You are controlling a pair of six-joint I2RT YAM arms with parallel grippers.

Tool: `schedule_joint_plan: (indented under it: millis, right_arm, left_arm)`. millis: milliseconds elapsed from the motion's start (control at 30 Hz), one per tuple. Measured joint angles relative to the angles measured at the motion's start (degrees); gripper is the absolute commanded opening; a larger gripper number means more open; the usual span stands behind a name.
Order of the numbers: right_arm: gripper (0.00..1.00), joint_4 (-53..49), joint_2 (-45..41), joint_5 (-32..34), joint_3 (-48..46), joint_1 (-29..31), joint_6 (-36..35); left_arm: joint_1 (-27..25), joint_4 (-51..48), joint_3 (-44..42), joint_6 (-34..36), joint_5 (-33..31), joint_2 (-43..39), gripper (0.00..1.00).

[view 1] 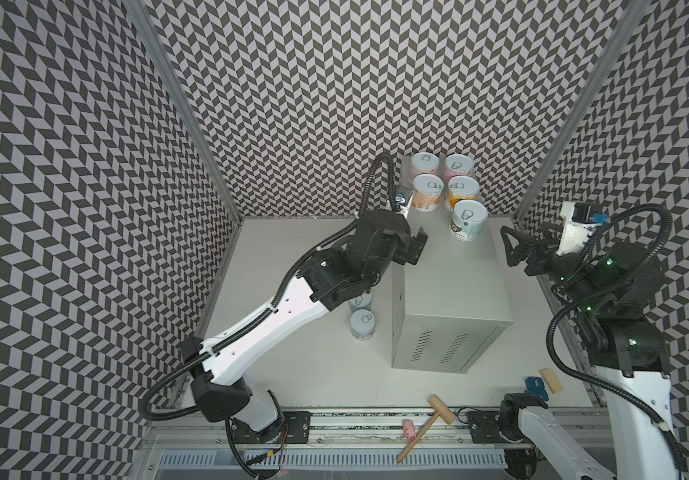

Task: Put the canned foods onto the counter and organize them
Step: 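Lower the left gripper to the table cans while the right moves toward the cabinet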

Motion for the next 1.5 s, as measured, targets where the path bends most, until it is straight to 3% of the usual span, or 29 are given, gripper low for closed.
schedule_joint_plan:
  millis: [200, 333, 700, 933, 1233, 1500]
  right_arm:
    - [0.99, -1.55, 4.15, -3.06, 3.04, 4.76, -1.55]
    - [0.99, -3.69, 6.45, -0.55, 5.75, 14.27, -2.69]
    - [0.99, -10.05, 11.47, 11.19, 12.87, 42.58, -5.46]
    - [0.99, -16.41, 18.73, 22.88, 17.59, 59.3, -6.19]
    - [0.99, -26.45, 22.67, 36.61, 20.63, 69.42, -4.44]
    - [0.99, -28.41, 21.99, 40.89, 20.63, 70.64, -3.58]
  left_arm:
    - [8.0, -1.84, -11.52, -5.4, 3.41, -11.21, 1.0]
    - [11.41, -3.52, -19.43, -8.81, 7.23, -13.79, 1.0]
    - [11.47, -2.67, -41.72, -18.25, 19.58, -14.34, 1.0]
    - [10.14, 0.37, -48.98, -22.32, 23.28, -12.55, 1.0]
    - [8.72, 4.63, -50.99, -23.74, 23.89, -5.09, 1.0]
    - [8.28, 7.85, -50.97, -24.11, 22.91, 1.42, 0.98]
